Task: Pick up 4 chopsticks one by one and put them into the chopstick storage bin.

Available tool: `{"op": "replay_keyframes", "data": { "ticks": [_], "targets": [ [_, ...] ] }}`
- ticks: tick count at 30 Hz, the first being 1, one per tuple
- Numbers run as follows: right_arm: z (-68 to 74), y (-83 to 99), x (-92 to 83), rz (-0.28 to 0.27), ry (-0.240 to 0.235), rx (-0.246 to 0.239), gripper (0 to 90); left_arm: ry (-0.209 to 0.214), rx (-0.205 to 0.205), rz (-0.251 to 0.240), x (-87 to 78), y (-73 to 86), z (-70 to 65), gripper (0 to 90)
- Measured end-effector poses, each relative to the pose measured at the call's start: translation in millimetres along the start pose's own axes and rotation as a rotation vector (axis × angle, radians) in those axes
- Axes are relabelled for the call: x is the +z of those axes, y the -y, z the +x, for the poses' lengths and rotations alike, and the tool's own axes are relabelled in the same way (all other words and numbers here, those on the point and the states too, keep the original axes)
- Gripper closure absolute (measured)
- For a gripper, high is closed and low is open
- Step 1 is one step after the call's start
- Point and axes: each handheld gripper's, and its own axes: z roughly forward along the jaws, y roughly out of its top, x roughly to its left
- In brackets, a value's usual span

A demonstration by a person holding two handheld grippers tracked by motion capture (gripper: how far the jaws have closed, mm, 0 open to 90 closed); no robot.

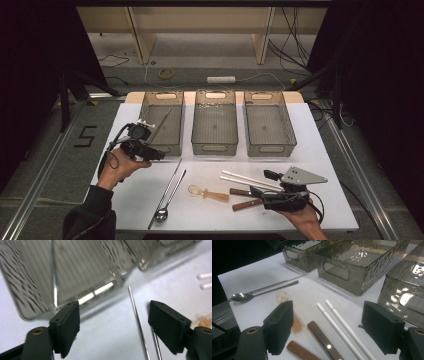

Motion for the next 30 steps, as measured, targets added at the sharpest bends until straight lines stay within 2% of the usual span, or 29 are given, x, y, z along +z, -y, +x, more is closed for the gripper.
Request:
{"op": "replay_keyframes", "data": {
  "ticks": [4,9,30],
  "targets": [
    [-0.1,0.1,0.0,0.002,0.0,0.001,26.8,0.001,0.015,0.037,2.5,12.6,-6.9,23.1],
    [1.2,-0.2,0.9,0.008,-0.001,-0.003,26.8,0.01,0.014,0.069,8.6,24.1,-10.1,22.5],
    [0.2,-0.3,-0.6,0.002,0.005,-0.006,26.7,0.006,0.061,0.157,17.8,39.3,-28.4,17.7]
  ]
}}
